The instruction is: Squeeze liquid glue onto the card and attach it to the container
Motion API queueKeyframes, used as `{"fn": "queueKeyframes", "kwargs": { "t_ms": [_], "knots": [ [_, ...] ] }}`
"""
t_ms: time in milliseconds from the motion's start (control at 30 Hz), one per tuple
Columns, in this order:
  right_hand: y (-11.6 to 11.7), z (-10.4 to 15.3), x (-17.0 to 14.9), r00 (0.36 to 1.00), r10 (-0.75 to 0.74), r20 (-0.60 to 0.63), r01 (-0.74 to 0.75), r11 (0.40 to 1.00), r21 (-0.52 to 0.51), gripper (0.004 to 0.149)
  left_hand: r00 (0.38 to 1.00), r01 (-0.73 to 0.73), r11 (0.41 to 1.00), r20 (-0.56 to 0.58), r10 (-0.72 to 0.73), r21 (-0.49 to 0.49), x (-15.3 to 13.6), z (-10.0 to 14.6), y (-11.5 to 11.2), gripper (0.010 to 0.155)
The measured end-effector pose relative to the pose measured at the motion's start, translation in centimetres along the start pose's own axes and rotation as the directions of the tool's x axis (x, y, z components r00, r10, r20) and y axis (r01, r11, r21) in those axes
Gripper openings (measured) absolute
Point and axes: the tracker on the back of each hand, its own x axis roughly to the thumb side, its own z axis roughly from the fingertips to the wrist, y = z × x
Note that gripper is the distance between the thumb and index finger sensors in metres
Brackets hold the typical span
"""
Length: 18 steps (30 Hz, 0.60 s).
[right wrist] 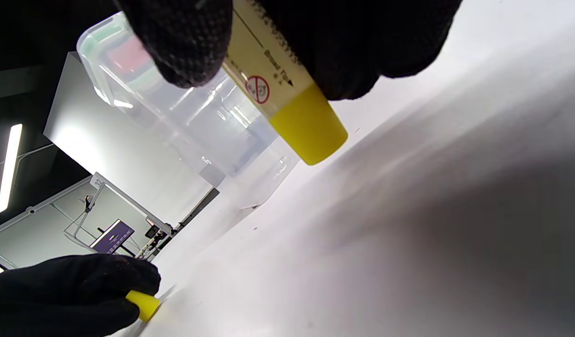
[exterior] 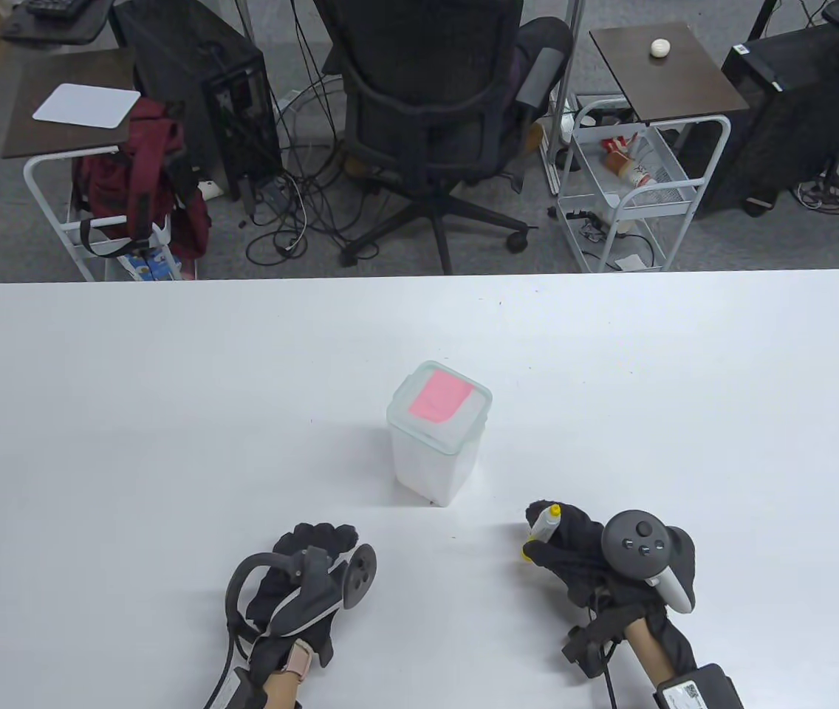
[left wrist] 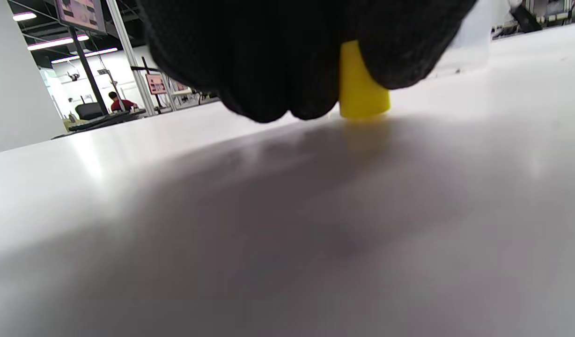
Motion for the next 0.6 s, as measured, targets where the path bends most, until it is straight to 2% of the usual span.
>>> {"fn": "queueKeyframes", "kwargs": {
  "t_ms": [67, 133, 233, 267, 367, 400, 467, 600],
  "knots": [
    [0.2, 0.3, 0.5, 1.0, 0.011, 0.025, -0.012, 1.0, 0.009, 0.055, 0.995, -0.102, 0.993, 0.005, 0.102, 0.054, -0.1, 0.5, 0.8, 0.049],
    [0.5, 0.5, 1.1, 0.998, 0.031, 0.055, -0.032, 0.999, 0.019, 0.055, 0.968, -0.252, 0.961, 0.027, 0.25, 0.113, 0.0, 1.1, 1.9, 0.049],
    [1.3, 0.9, 2.3, 0.992, 0.07, 0.107, -0.076, 0.996, 0.047, 0.054, 0.855, -0.518, 0.838, 0.104, 0.508, 0.173, 0.3, 2.1, 3.6, 0.049],
    [1.7, 1.1, 2.8, 0.987, 0.088, 0.132, -0.096, 0.994, 0.055, 0.054, 0.786, -0.619, 0.767, 0.147, 0.601, 0.169, 0.5, 2.5, 4.1, 0.049],
    [2.8, 1.7, 4.2, 0.967, 0.157, 0.199, -0.175, 0.982, 0.077, 0.053, 0.602, -0.798, 0.589, 0.227, 0.765, 0.13, 1.0, 3.1, 5.0, 0.049],
    [3.1, 1.8, 4.5, 0.961, 0.175, 0.216, -0.197, 0.977, 0.085, 0.054, 0.561, -0.827, 0.551, 0.245, 0.791, 0.114, 1.1, 3.3, 5.1, 0.049],
    [3.9, 2.2, 5.4, 0.941, 0.223, 0.254, -0.259, 0.959, 0.115, 0.053, 0.49, -0.869, 0.489, 0.265, 0.83, 0.074, 1.4, 3.4, 5.3, 0.05],
    [4.7, 2.6, 6.3, 0.916, 0.281, 0.287, -0.33, 0.934, 0.137, 0.054, 0.409, -0.906, 0.424, 0.284, 0.867, 0.008, 1.8, 3.5, 5.2, 0.05]
  ]
}}
